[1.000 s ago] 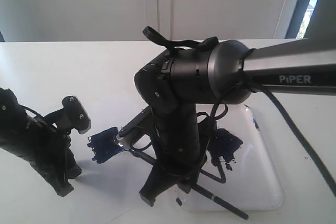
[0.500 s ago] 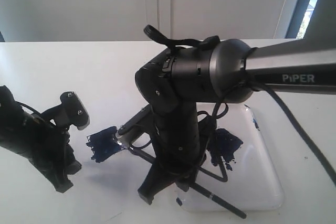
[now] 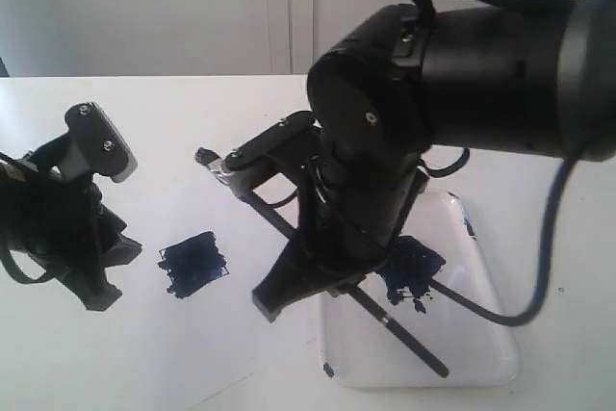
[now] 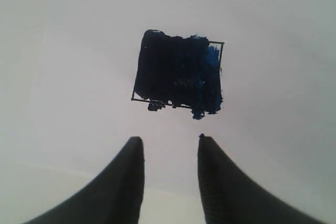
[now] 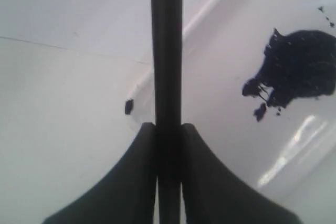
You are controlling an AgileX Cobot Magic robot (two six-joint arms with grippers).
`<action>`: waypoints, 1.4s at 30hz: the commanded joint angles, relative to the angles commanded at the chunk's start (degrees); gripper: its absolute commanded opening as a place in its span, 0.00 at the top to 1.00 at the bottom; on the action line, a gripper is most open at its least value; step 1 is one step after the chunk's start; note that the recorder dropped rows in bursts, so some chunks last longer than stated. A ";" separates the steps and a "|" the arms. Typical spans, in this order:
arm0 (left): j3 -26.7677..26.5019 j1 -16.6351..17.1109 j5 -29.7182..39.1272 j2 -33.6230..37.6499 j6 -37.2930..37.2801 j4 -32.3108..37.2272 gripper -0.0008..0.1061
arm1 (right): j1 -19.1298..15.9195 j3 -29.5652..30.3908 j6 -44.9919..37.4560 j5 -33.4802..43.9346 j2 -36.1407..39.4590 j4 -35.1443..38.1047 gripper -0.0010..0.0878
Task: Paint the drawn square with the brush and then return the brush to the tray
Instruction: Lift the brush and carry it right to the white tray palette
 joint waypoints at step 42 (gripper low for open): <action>12.94 0.00 28.73 -43.93 -50.67 18.66 0.99 | 0.00 37.49 35.96 -24.37 -18.28 1.29 0.99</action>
